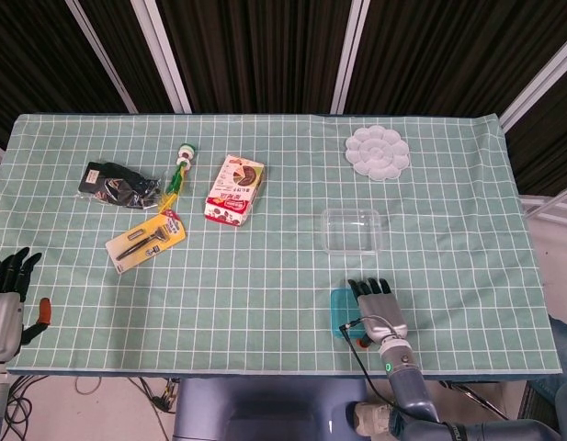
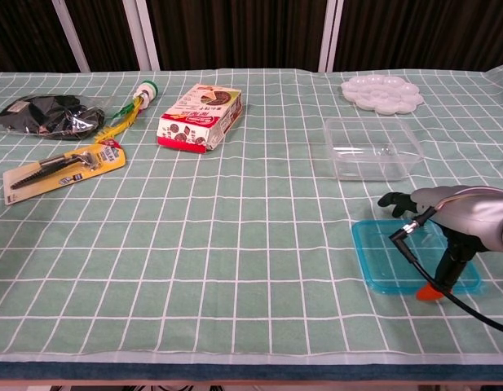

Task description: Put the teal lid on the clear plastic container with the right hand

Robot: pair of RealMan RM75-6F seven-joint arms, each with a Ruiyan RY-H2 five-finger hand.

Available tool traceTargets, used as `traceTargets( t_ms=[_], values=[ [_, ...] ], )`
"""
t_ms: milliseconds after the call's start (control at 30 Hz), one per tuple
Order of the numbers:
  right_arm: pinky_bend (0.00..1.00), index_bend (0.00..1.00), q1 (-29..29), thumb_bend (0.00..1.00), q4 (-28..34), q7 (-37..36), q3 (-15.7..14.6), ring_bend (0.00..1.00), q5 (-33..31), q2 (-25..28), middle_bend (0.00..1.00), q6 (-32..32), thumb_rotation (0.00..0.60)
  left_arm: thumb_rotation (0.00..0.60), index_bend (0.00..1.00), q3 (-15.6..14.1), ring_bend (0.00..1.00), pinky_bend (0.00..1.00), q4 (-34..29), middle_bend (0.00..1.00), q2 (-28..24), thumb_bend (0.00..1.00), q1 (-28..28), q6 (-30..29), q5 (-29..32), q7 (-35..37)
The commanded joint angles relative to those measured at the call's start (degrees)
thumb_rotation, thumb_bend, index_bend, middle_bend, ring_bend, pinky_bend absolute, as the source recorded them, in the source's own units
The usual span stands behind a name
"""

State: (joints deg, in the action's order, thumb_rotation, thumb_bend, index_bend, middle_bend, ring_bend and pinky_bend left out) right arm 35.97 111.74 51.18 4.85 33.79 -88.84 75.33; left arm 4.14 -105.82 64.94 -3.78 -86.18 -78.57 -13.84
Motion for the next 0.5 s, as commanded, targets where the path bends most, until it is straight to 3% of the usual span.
traceTargets(
  t_ms=[33,500],
  values=[
    [0.00,0.00,0.13,0.15,-0.15,-0.09,-0.07,0.00,-0.25,-0.09,0.16,-0.09,0.600,0.600,0.09,0.04,0.00,0.00,-0.01,0.00,-0.03,0.54,0.01,-0.04,0.04,0.03],
    [0.00,0.00,0.51,0.15,-1.34,-0.67,-0.79,0.00,-0.47,-0.65,0.17,-0.27,0.600,0.600,0.09,0.06,0.00,0.00,-0.13,0.00,-0.15,0.54,-0.05,0.11,0.25,0.11]
  ],
)
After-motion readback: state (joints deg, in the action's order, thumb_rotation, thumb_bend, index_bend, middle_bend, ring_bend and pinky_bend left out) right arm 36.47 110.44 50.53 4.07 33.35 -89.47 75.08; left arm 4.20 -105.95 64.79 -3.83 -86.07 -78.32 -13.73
